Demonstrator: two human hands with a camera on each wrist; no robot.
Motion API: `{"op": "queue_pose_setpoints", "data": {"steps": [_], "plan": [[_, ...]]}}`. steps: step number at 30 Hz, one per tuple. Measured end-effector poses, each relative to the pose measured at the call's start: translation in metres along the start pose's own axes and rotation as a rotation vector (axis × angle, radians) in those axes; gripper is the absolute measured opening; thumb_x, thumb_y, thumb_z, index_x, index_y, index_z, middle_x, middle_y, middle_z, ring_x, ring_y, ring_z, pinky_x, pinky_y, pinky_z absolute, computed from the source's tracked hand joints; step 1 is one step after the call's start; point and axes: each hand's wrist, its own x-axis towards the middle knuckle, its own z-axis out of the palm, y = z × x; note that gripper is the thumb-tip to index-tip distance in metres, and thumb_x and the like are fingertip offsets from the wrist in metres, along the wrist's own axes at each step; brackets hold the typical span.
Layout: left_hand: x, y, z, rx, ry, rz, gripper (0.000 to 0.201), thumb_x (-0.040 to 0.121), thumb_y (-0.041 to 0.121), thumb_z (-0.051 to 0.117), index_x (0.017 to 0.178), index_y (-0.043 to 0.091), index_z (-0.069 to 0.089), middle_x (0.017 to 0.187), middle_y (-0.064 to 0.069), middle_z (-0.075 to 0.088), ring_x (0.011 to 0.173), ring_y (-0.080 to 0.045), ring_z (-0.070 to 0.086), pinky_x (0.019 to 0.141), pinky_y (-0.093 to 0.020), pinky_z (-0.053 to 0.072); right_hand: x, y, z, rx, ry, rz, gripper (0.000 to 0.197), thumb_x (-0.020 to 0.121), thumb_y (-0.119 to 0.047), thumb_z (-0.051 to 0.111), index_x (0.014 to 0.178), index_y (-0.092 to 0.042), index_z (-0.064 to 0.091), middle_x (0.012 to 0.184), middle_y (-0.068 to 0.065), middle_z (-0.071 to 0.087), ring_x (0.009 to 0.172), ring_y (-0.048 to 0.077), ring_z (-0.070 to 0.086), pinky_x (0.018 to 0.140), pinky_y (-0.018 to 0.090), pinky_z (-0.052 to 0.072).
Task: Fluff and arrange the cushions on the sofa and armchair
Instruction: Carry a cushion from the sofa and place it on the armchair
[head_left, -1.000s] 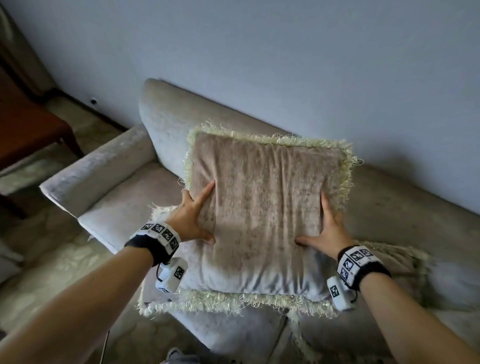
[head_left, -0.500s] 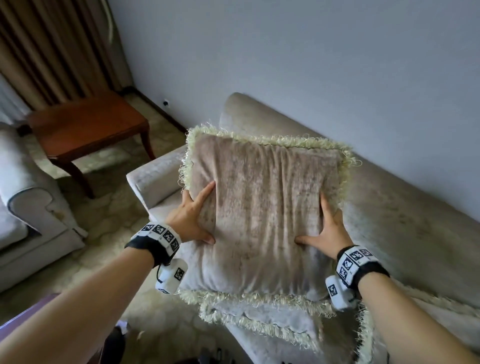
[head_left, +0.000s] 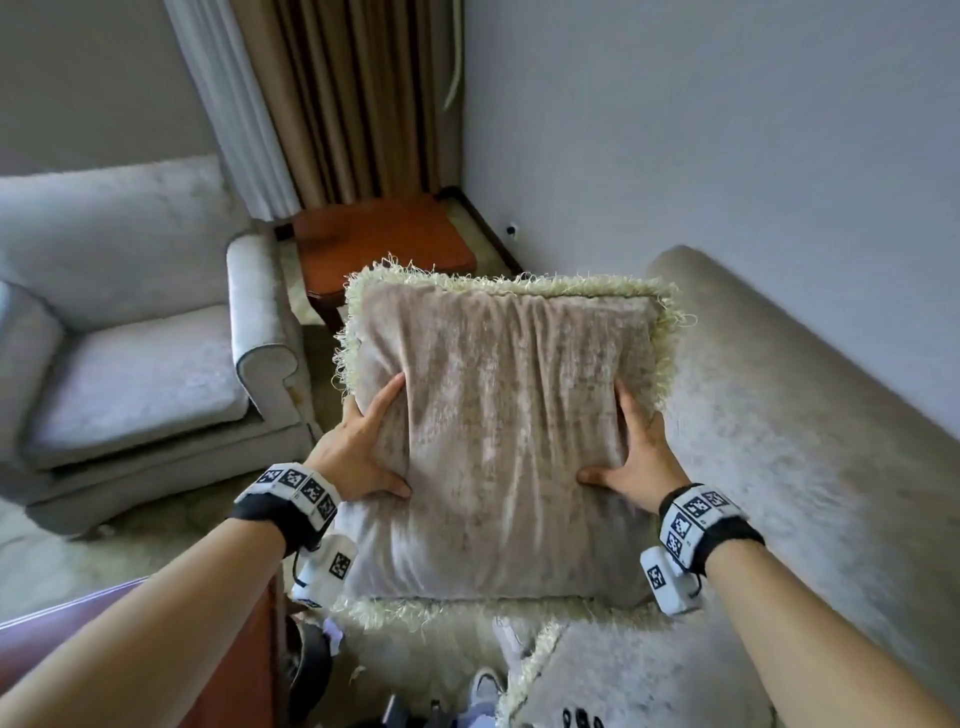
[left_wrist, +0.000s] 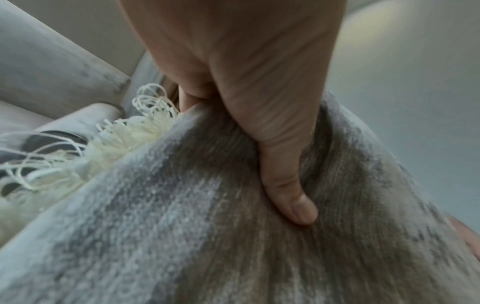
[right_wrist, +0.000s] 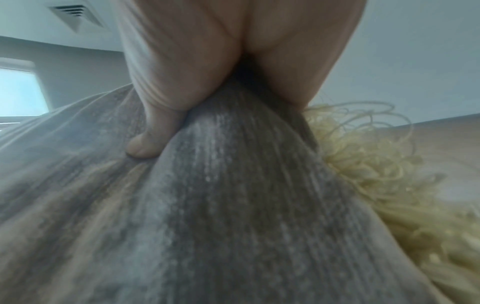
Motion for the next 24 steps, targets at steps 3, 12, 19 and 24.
{"op": "queue_pose_setpoints", "data": {"steps": [3, 12, 19, 24], "plan": [[0.005, -0.041, -0.028, -0.018, 0.057, -0.105, 0.149, 0.032, 0.055, 0.091, 0.135, 0.065, -0.017, 0.139, -0.019, 0.025, 0.118, -0.048, 0.048, 0.096, -0.048, 0.047, 0.062, -0.041, 0.026, -0.007, -0.062, -0.105, 0.134, 0.049, -0.064, 0.086, 0.141, -0.061, -0.012, 0.157, 0.003, 0.028, 0.137, 0.028, 0.037, 0.111, 0.047, 0.034], [-0.027, -0.148, -0.090, -0.009, 0.243, -0.475, 0.145, 0.041, 0.047, 0.093, 0.145, 0.049, -0.008, 0.138, -0.022, 0.031, 0.113, -0.044, 0.054, 0.091, -0.040, 0.046, 0.196, -0.182, 0.124, 0.015, -0.350, -0.402, 0.131, 0.049, -0.056, 0.088, 0.144, -0.059, -0.002, 0.148, 0.010, 0.017, 0.136, 0.036, 0.030, 0.110, 0.049, 0.029], [-0.016, -0.242, -0.124, -0.035, 0.343, -0.629, 0.141, 0.041, 0.047, 0.092, 0.141, 0.054, -0.007, 0.136, -0.017, 0.036, 0.113, -0.042, 0.053, 0.087, -0.040, 0.047, 0.281, -0.275, 0.211, -0.057, -0.448, -0.541, 0.131, 0.051, -0.051, 0.090, 0.141, -0.063, -0.003, 0.151, 0.011, 0.011, 0.140, 0.039, 0.022, 0.111, 0.054, 0.026], [0.034, -0.303, -0.156, -0.052, 0.333, -0.612, 0.139, 0.043, 0.046, 0.091, 0.142, 0.054, -0.006, 0.141, -0.019, 0.032, 0.117, -0.040, 0.053, 0.089, -0.038, 0.047, 0.342, -0.318, 0.245, -0.104, -0.437, -0.530, 0.126, 0.053, -0.051, 0.090, 0.144, -0.058, 0.003, 0.147, 0.010, 0.018, 0.139, 0.036, 0.026, 0.113, 0.049, 0.026]]}}
